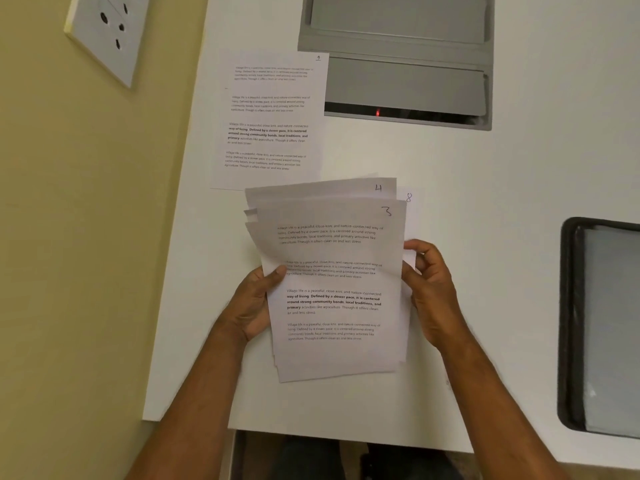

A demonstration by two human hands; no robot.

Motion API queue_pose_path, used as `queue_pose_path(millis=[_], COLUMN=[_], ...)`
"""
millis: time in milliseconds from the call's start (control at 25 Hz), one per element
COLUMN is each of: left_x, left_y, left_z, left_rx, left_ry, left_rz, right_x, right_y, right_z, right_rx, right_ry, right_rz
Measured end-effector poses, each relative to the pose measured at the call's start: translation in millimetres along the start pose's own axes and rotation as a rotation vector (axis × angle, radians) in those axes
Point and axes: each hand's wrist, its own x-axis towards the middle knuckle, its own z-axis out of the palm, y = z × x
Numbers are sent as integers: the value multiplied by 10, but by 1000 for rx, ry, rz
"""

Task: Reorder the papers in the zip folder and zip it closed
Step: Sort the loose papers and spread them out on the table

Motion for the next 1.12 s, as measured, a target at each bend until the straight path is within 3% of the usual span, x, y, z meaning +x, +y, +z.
queue_pose_path(millis=[160,360,560,880,1120], left_x=[-13,-37,-69,-60,-43], left_y=[11,20,0,-29,33], left_z=[14,12,47,-13,2], left_rx=[12,3,-1,-11,-84], left_ry=[-13,-29,-42,-18,90], left_rz=[7,-40,-33,22,118], right_x=[-4,35,91,98,448], right_y=[25,30,62,134,-449], right_z=[-8,21,25,-32,-8], right_rx=[-44,-58,-65,-204,-166], right_ry=[-23,178,131,243,297], right_rz=[-22,-60,43,-76,-264])
